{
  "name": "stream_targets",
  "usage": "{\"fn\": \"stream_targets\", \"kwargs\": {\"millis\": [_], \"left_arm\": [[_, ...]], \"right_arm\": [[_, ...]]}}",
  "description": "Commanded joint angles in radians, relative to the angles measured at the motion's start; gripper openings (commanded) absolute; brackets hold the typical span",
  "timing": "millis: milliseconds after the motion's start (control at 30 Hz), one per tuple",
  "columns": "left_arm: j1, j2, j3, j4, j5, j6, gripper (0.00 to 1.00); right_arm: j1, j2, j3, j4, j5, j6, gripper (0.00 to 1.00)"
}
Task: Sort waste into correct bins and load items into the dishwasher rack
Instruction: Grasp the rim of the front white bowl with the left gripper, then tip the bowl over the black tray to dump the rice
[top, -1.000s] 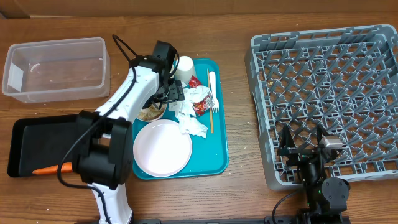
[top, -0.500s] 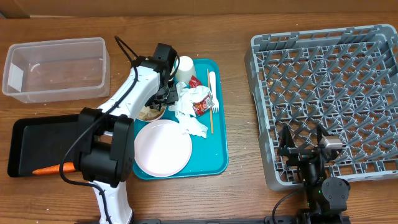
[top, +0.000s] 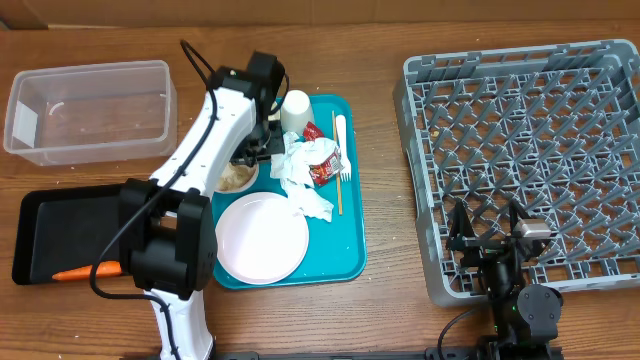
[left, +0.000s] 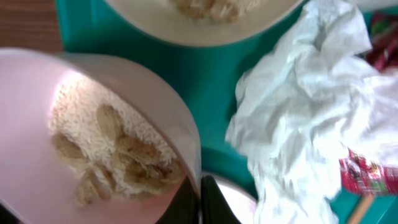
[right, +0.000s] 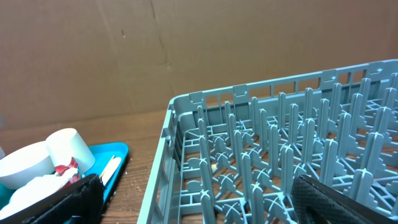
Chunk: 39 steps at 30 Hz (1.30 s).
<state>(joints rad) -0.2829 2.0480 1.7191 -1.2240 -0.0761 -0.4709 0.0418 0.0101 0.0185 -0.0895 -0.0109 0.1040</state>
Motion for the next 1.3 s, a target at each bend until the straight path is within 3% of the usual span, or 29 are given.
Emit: {"fn": "stream_targets", "kwargs": {"millis": [0, 200, 433, 600, 800, 967, 1133, 1267], "left_arm": [[0.028, -0.012, 0.169, -0.119, -0.012, -0.010, 0.04], [0.200, -0.173, 0.237, -0.227, 0.104, -0.010, 0.04], [0.576, -0.275, 0.229, -0.298, 0.460, 0.181, 0.04], [0.750, -0.275, 0.123, -0.293, 0.660, 0.316, 0.04], [0.995, -0.275, -0.151, -0.121, 0.975, 0.431, 0.04], [1.176, -0.275, -0.338, -0.010, 1.130, 0.452, 0.04], [1.275, -0.269, -0.462, 0.077, 1.404, 0.493, 0.04], [1.296, -0.223, -0.496, 0.097, 1.412, 0.481, 0.04]], "right_arm": [[0.002, -0.007, -0.010, 0.005, 0.010, -0.007, 1.00], [0.002, -0.007, -0.010, 0.005, 0.010, -0.007, 1.00], [0.002, -0.007, -0.010, 0.005, 0.010, -0.007, 1.00], [0.002, -0.007, -0.010, 0.005, 0.010, -0.007, 1.00], [0.002, -0.007, -0.010, 0.005, 0.010, -0.007, 1.00], [0.002, -0.007, -0.010, 0.005, 0.010, -0.007, 1.00], [0.002, -0.007, -0.010, 0.005, 0.010, -0.007, 1.00], [0.002, -0.007, -0.010, 0.005, 0.010, -0.007, 1.00]]}}
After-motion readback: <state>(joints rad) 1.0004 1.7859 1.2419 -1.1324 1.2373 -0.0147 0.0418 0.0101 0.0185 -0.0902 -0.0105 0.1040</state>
